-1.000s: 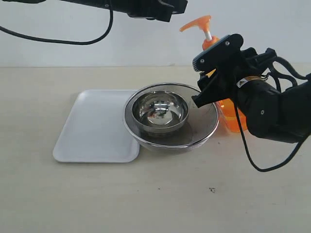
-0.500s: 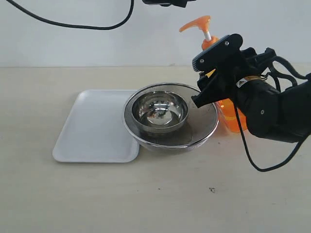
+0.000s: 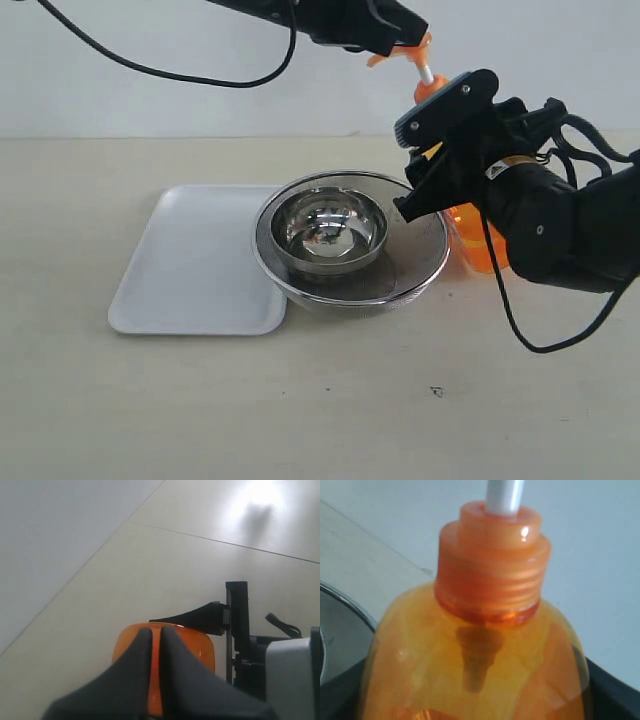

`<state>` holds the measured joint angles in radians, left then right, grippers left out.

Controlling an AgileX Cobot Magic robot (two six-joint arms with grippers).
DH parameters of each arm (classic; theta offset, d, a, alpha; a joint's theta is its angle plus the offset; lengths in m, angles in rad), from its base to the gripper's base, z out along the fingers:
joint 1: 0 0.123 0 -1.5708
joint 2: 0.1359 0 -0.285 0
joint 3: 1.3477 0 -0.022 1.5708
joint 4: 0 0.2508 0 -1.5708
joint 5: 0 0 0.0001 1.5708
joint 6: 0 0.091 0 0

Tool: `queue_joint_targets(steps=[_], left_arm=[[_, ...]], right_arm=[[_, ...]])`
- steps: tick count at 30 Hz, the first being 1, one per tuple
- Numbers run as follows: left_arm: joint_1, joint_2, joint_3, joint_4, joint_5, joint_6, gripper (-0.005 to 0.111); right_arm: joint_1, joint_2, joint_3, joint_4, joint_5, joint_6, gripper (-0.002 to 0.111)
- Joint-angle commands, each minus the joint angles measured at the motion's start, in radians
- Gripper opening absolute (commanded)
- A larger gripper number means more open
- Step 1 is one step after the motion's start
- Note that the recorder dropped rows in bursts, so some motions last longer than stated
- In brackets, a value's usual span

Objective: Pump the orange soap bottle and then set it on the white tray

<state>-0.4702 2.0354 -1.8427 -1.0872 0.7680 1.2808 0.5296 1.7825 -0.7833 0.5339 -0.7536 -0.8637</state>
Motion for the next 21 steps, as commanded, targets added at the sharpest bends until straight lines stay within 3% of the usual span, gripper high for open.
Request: queue_joint_targets(steps=[1,21], left_arm=[[-0.008,-0.002,-0.005,0.051,-0.015,-0.034,0.005],[-0.031,0.033,-0.005,0.074,-0.027,-0.037,0.005]], right_arm=[[-0.002,-0.011,-0.007,-0.014,-0.017,-0.008,0.000],[-0.002,-0.011,-0.007,-0.016,-0.018,-0.008,0.000]])
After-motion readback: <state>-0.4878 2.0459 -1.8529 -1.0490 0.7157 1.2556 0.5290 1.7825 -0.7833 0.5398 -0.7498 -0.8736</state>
